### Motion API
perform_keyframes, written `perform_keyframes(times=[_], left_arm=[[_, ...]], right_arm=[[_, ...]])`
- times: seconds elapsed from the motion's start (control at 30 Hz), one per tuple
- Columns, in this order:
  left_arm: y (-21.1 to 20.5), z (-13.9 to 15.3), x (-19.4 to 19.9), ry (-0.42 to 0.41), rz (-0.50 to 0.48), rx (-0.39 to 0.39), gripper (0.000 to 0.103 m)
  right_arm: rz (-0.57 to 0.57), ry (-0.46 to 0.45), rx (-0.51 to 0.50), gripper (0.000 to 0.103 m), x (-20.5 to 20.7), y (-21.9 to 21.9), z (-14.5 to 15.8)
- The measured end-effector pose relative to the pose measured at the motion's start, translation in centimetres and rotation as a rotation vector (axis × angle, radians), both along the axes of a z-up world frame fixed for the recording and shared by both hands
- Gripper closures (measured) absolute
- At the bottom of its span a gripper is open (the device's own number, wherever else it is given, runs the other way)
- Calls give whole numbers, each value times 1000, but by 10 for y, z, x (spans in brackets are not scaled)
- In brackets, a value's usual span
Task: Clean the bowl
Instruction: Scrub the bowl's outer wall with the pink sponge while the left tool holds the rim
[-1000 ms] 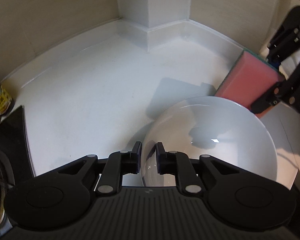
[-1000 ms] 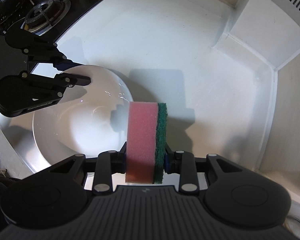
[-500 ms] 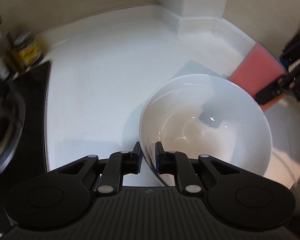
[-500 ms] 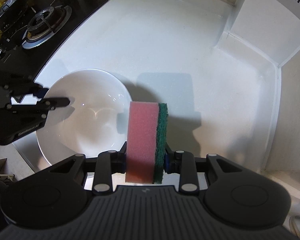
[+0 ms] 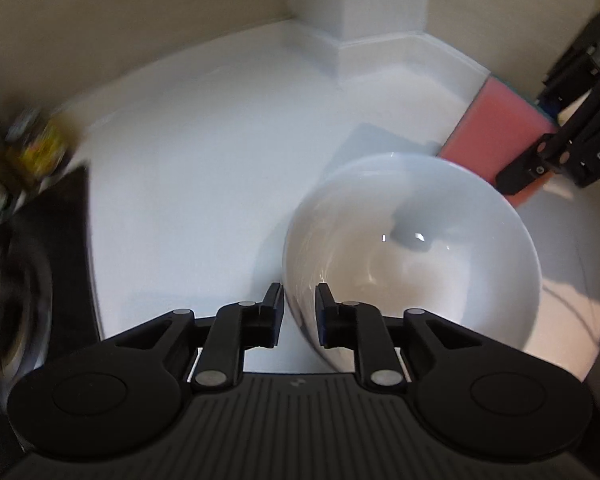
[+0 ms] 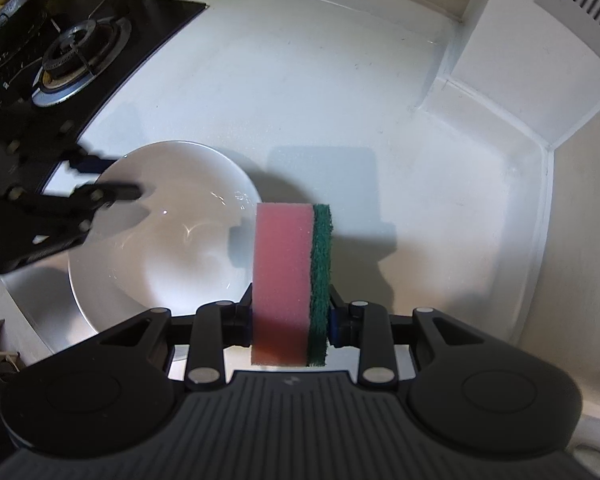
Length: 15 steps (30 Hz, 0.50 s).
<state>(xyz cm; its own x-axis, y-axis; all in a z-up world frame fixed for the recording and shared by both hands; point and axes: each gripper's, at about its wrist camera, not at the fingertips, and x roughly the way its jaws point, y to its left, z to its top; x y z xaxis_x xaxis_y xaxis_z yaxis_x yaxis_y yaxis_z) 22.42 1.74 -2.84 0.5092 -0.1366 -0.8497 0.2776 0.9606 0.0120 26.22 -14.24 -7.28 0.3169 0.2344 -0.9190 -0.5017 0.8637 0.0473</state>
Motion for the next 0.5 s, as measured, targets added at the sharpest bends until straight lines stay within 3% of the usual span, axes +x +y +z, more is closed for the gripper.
perform_keyframes(times=[0.1, 0.2, 0.5], left_arm=[[3, -2, -9, 15, 60, -32, 82], [2, -4, -6, 22, 38, -28, 82], [-7, -6, 31, -34, -401, 114, 85]], right_arm=[[-20, 9, 48, 75, -4, -5, 2], [-16, 14, 44, 75, -7, -5, 0], [15, 3, 1, 75, 8, 1, -1]])
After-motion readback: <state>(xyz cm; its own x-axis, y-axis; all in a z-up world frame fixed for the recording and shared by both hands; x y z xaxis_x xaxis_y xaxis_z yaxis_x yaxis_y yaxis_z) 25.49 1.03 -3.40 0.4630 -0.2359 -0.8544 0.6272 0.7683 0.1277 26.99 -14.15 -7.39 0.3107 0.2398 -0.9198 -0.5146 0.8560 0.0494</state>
